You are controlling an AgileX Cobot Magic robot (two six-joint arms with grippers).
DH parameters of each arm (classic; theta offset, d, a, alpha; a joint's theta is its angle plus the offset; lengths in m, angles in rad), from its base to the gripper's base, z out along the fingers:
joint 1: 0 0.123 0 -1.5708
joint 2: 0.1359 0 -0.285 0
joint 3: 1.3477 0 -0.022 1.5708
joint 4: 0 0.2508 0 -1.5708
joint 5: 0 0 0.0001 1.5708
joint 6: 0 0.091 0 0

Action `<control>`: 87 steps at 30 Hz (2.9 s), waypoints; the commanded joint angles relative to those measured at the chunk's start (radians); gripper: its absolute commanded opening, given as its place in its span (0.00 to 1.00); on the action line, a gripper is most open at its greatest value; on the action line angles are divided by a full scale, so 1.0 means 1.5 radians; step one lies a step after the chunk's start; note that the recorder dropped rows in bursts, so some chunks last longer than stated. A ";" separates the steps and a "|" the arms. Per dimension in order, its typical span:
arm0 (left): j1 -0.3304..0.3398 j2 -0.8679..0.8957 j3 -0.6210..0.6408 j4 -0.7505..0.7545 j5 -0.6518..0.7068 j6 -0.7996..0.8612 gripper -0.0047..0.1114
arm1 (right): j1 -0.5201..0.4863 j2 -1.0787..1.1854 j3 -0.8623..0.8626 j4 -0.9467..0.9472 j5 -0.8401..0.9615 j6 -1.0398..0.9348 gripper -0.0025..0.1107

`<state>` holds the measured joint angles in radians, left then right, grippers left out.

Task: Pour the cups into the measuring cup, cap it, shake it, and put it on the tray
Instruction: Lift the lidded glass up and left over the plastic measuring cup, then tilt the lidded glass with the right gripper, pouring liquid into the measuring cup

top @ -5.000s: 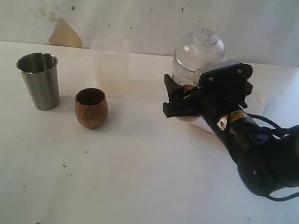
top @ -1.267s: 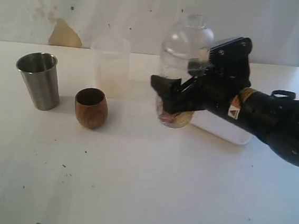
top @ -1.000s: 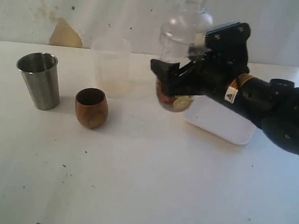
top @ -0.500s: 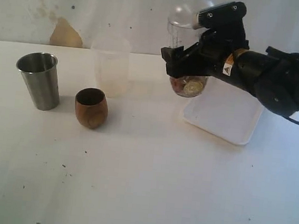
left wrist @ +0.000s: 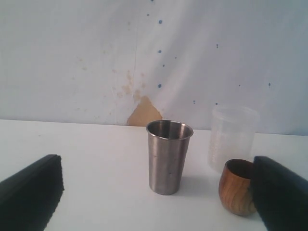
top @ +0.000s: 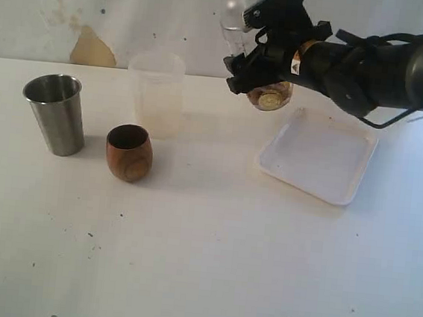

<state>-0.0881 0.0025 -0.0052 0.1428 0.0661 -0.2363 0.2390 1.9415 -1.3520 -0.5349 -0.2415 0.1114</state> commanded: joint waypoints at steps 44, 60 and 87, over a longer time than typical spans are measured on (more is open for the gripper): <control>-0.004 -0.002 0.003 0.000 -0.003 -0.001 0.94 | 0.053 0.234 -0.442 -0.132 0.274 -0.317 0.02; -0.004 -0.002 0.003 0.000 -0.003 -0.001 0.94 | 0.094 0.282 -0.490 -0.364 0.317 -0.317 0.02; -0.004 -0.002 0.003 0.000 -0.003 -0.001 0.94 | 0.099 0.283 -0.502 -0.586 0.375 -0.317 0.02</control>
<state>-0.0881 0.0025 -0.0052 0.1428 0.0661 -0.2363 0.3881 2.3836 -2.0942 -1.3757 0.3194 -0.3593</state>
